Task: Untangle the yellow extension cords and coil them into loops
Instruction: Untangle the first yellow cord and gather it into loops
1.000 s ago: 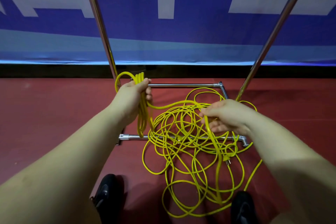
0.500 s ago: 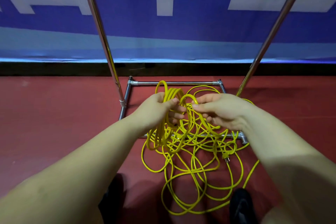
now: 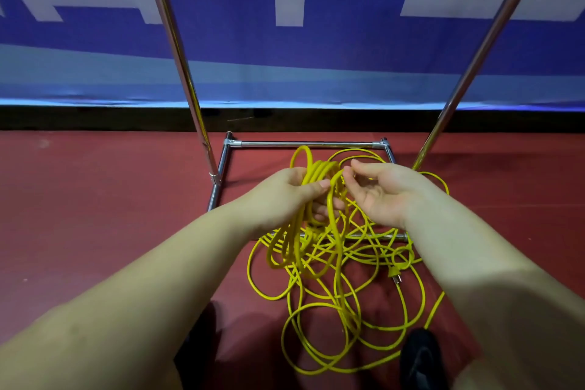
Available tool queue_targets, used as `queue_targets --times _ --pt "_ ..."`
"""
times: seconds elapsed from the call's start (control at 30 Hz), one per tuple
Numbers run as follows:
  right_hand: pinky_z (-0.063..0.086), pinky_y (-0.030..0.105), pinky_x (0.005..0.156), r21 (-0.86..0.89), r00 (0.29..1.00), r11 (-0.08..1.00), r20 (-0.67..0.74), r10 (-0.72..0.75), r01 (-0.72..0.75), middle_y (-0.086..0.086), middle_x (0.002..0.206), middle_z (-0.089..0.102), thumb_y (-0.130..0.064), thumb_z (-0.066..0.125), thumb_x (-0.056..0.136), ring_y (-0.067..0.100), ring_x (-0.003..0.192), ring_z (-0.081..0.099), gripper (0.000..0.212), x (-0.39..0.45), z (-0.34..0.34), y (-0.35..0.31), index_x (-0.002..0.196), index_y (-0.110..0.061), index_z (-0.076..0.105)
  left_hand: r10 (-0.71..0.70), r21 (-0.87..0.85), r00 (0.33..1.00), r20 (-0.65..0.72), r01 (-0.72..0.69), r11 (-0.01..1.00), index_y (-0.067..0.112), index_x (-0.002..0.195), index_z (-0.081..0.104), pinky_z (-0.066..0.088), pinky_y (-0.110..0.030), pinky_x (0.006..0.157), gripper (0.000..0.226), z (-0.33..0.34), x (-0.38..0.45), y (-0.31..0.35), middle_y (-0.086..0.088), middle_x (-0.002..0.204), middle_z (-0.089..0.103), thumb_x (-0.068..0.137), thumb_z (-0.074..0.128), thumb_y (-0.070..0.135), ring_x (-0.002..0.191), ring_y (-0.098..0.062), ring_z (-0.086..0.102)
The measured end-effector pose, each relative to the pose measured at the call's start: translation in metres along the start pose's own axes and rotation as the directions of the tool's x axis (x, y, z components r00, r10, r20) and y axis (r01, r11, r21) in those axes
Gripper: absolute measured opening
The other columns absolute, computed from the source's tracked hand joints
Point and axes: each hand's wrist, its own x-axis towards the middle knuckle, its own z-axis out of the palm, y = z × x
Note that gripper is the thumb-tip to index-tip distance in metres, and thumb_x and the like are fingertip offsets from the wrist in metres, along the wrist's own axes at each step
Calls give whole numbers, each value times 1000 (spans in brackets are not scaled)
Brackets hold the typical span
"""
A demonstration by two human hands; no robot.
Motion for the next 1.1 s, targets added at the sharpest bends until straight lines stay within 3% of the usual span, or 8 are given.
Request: queue_targets --times 0.17,0.27,0.37,0.43,0.6,0.77,0.87,1.1 --pt "57 22 53 -9 999 1000 40 -22 22 8 63 52 -4 53 91 13 54 60 19 -2 5 4 72 1 54 -6 55 1000 21 4 998 7 100 53 54 -23 68 8 -1 -2 2 -7 79 69 97 45 7 65 -12 65" --pt "57 27 63 -355 991 928 114 -74 110 9 76 61 -24 57 90 17 68 64 21 -5 6 8 82 -5 57 -7 -24 998 -59 6 1000 8 97 55 56 -25 65 10 -6 -1 3 -7 74 69 96 45 8 64 -16 65" --pt "50 30 80 -919 961 303 204 -187 254 1 99 66 -58 55 80 15 91 61 44 -7 2 14 94 -16 64 -37 -180 971 -238 -7 984 4 91 57 57 -31 62 14 -13 3 5 -4 65 70 97 45 9 55 -15 65" --pt "44 27 71 -941 932 -88 336 -135 327 -6 82 60 -60 56 78 9 75 55 39 -8 -2 21 82 -21 61 -70 -289 935 -347 -35 957 4 78 57 55 -35 63 25 -18 5 8 -5 61 69 98 43 8 53 -16 64" --pt "45 27 71 -884 878 14 467 110 468 3 82 61 -17 57 91 7 69 55 10 -1 -7 29 83 -22 53 -124 -423 888 -442 -84 902 4 82 49 53 -25 42 22 -27 4 13 -7 68 68 100 37 5 46 -12 65" --pt "35 13 52 -815 928 -446 299 223 370 -11 67 53 -18 57 89 1 56 45 11 3 -17 27 84 -26 51 -160 -530 852 -499 -153 834 -2 106 56 56 -25 46 25 -43 8 14 -4 62 68 101 35 12 47 -10 65" --pt "38 11 47 -859 917 -330 393 63 391 -5 73 64 -11 53 91 8 57 57 12 7 -18 25 86 -22 50 -164 -539 852 -497 -156 828 0 107 56 56 -24 49 29 -52 9 13 -7 75 67 102 35 20 54 -10 68" --pt "54 18 49 -746 933 566 225 -281 350 3 75 62 -13 62 87 8 47 63 22 1 -11 -2 107 -7 56 -79 -343 907 -414 -75 936 8 87 47 53 -20 45 16 -32 8 6 -1 64 71 100 39 11 51 -12 67"
